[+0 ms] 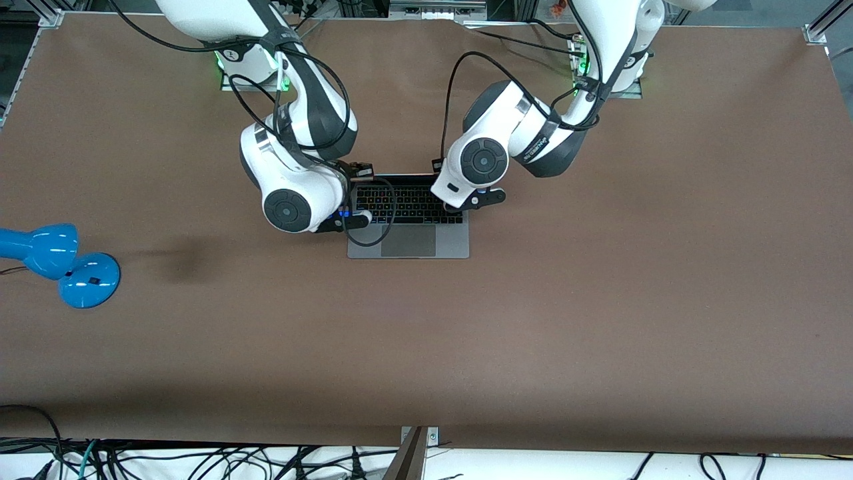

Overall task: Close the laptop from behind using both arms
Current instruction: 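Push the screen forward with both grippers, tilting it toward the keyboard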

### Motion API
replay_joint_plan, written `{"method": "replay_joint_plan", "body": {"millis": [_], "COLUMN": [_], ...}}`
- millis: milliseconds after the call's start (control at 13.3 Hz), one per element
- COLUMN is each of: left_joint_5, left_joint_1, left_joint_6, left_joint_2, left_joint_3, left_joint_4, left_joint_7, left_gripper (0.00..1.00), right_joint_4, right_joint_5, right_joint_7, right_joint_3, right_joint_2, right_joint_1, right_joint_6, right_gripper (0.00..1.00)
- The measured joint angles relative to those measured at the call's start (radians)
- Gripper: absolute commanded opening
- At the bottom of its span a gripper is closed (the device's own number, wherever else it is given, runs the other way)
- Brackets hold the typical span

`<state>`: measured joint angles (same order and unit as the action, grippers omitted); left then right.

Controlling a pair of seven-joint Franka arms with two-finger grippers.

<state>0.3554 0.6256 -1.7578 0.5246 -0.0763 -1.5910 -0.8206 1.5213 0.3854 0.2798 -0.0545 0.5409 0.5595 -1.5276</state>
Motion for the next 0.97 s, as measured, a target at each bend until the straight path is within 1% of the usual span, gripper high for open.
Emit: {"method": "replay_joint_plan", "body": {"millis": [450,750,975], "left_joint_5": [0.000,0.000,0.000], "left_joint_1": [-0.016,-0.025,-0.028], "left_joint_6": [-0.044,-0.048,-0.078], "left_joint_2": [0.026,0.046,0.060], "left_joint_3": [0.008,0.010,0.011], "left_joint_4": [0.012,0.031,0.032], "left_joint_7": [0.010,0.024,0.024], "left_gripper": [0.00,0.00,0.00], "right_joint_4": [-0.004,-0.004,-0.005], "right_joint_5": [-0.038,-0.043,-0.045], "right_joint_7": [-0.032,-0.058,-0.075], "right_joint_3": [0.000,-0.001,-0.001], "right_joint_2": [0.004,0.018,0.032], "right_joint_1": [-0.007,-0.013,-0.017], "right_joint_6": [-0.065,-0.107,-0.133], "right_gripper": [0.00,0.00,0.00]}}
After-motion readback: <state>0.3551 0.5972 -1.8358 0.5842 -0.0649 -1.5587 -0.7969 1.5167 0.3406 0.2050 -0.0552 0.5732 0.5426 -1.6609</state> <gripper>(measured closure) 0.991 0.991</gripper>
